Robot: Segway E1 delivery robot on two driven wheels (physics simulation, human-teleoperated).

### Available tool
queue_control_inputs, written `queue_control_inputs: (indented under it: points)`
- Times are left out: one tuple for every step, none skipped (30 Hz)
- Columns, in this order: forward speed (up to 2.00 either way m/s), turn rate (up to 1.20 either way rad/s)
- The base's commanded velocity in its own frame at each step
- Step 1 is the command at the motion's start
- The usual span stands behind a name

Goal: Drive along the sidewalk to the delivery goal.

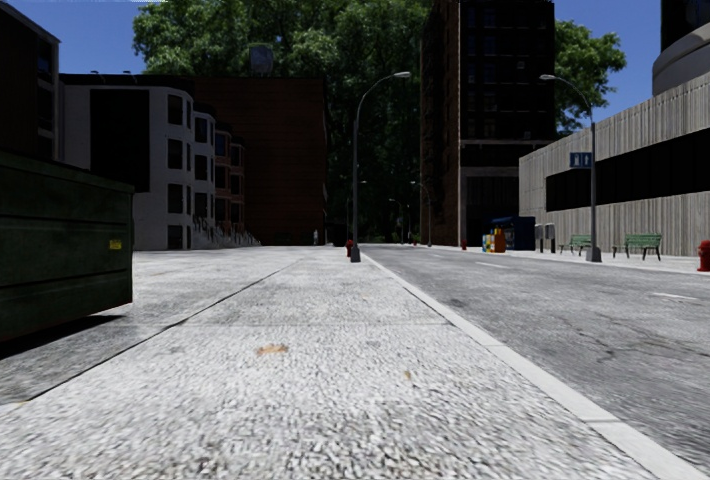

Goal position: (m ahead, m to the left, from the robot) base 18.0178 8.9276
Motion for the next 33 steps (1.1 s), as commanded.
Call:
queue_control_inputs:
  points:
    - [2.0, 0.28]
    - [2.0, 0.28]
    - [2.0, 0.28]
    - [2.0, 0.28]
    - [2.0, 0.28]
    - [2.0, 0.28]
    - [2.0, 0.28]
    - [2.0, 0.28]
    - [2.0, 0.28]
    - [2.0, 0.28]
    - [2.0, 0.28]
    - [2.0, 0.28]
    - [2.0, 0.28]
    - [2.0, 0.28]
    - [2.0, 0.28]
    - [2.0, 0.28]
    - [2.0, 0.28]
    - [2.0, 0.28]
    - [2.0, 0.28]
    - [2.0, 0.28]
    - [2.0, 0.28]
    - [2.0, 0.28]
    - [2.0, 0.28]
    - [2.0, 0.28]
    - [2.0, 0.28]
    - [2.0, 0.28]
    - [2.0, 0.29]
    - [2.0, 0.3]
    - [2.0, 0.31]
    - [2.0, 0.31]
    - [2.0, 0.35]
    - [2.0, 0.4]
    - [2.0, 0.42]
